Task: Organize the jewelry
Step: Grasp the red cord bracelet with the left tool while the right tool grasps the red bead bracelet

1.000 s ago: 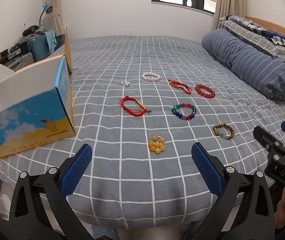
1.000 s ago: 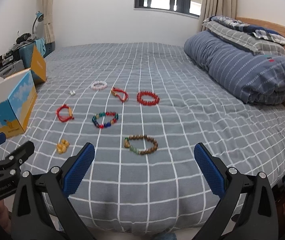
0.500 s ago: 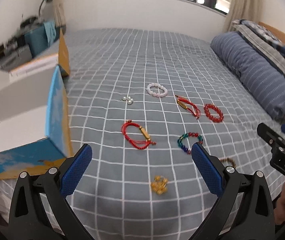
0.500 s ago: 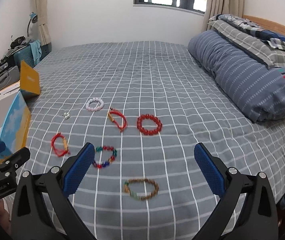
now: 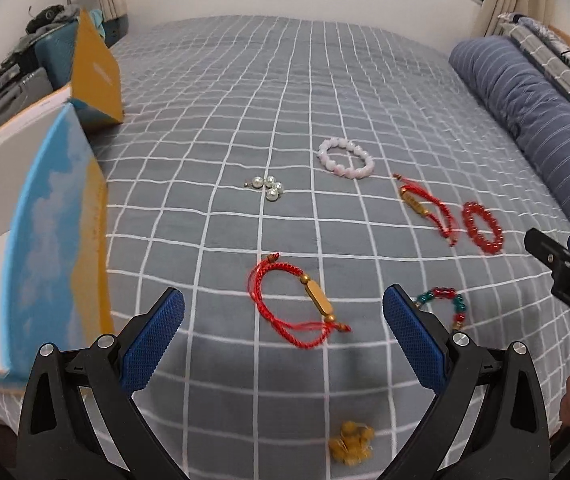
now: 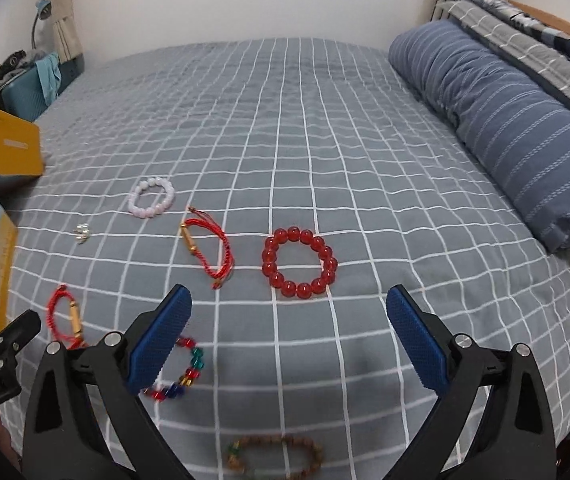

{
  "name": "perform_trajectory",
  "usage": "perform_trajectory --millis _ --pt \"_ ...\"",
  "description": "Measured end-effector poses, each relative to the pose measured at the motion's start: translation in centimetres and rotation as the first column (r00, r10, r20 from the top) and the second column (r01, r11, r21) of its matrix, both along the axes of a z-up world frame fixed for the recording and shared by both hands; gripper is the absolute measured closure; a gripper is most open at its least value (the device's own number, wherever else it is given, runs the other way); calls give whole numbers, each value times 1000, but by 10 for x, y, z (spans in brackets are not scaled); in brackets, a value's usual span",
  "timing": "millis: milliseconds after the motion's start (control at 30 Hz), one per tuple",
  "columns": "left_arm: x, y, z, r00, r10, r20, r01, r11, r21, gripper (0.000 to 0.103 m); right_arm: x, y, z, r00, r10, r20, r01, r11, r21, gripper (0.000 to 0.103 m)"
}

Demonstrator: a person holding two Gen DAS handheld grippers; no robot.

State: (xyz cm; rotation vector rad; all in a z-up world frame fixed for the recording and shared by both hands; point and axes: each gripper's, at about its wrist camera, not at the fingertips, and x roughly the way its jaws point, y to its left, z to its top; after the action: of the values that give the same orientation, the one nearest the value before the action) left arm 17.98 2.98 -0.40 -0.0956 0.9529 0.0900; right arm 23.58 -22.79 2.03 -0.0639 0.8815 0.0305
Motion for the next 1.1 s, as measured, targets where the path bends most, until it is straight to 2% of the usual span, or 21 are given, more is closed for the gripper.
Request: perform_trajectory --millis 233,433,767,900,1000,1100 --pt "26 -1 -32 998 -7 -66 8 1000 16 6 41 -3 -29 997 -6 -71 5 1000 -5 9" --pt "43 -2 -51 995 -10 -102 11 1000 11 6 63 -10 -56 989 -22 -144 25 1000 16 18" --pt "50 -3 -61 993 -20 -118 22 1000 13 6 78 -13 -68 984 -34 -177 44 998 52 19" --pt "50 -3 -61 991 -19 -129 21 1000 19 7 82 -13 -73 980 -31 -197 41 998 50 27" --pt "51 -3 -60 990 -21 -141 24 1000 20 13 83 -13 -75 979 -24 -201 36 998 53 32" --pt "48 -3 -58 990 -27 -142 30 999 16 29 84 -12 -74 979 -22 -203 32 998 48 36"
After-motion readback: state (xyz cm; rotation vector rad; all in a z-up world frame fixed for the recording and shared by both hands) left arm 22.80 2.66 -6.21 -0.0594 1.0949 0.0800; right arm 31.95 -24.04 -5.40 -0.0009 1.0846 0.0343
